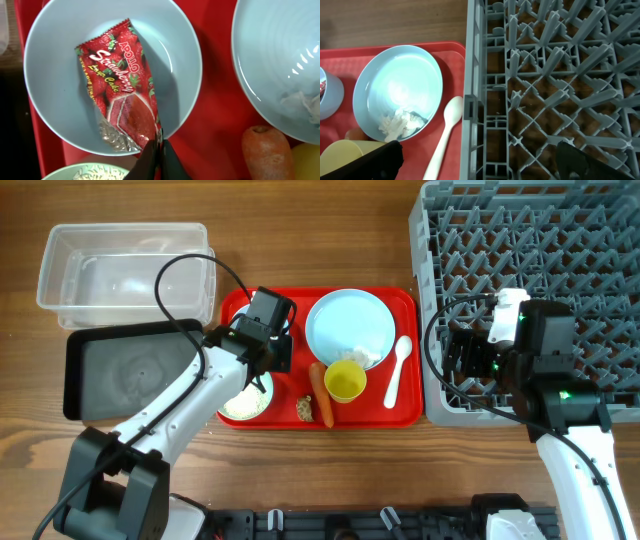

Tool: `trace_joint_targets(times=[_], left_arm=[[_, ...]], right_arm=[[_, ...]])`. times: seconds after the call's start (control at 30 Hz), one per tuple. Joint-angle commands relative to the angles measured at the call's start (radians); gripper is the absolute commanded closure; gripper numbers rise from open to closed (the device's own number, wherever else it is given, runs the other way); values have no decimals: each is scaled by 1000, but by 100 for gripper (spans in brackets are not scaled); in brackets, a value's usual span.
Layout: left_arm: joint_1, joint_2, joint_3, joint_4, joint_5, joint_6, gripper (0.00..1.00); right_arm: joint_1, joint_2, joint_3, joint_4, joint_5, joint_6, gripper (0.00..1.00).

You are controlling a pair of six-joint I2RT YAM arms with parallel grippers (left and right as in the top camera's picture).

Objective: Sort waste into correct bins and load items into the dishwasher rack
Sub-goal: 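Grasp the red wrapper in the blue bowl with the left gripper, then carry the wrapper left and drop it into the clear bin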

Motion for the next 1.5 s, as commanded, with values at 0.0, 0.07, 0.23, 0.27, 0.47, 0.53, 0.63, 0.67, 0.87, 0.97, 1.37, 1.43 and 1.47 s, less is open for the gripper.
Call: trace_joint_targets(times=[0.0, 0.07, 0.23, 0.27, 0.47, 0.53, 0.63, 0.67, 0.87, 0.97, 1.37, 1.43, 1.47], left_arm=[[-2, -8, 24, 1, -57, 3, 96], [-2, -29, 45, 1, -90, 3, 96], [28, -124, 116, 7, -258, 3, 96], [43, -142, 125, 15, -277, 3, 96], [180, -220, 134, 140, -283, 3, 96], [237, -220, 134, 195, -282, 3, 96], [304, -197, 134, 262, -278, 3, 96], [333, -180, 134, 290, -272, 0, 96], [441, -91, 134, 405, -187, 0, 96], [472, -51, 134, 436, -149, -1, 72], [409, -103, 134, 393, -87, 3, 39], [371, -112, 134, 363, 4, 4, 39], [354, -112, 134, 354, 35, 3, 39]], right_arm=[[-1, 1, 23, 5, -13, 14, 0], [-1, 1, 23, 5, -12, 14, 0], [-1, 1, 23, 5, -12, 14, 0], [-1, 1, 23, 5, -12, 14, 0], [-1, 1, 23, 6, -13, 14, 0], [-1, 1, 23, 6, -13, 14, 0], [-1, 1, 23, 5, -13, 14, 0], [-1, 1, 23, 5, -13, 14, 0], [-1, 1, 23, 5, -13, 14, 0], [-1, 1, 23, 4, -13, 14, 0], [-1, 1, 23, 5, -13, 14, 0], [-1, 1, 23, 5, -13, 14, 0], [-1, 1, 23, 5, -13, 14, 0]])
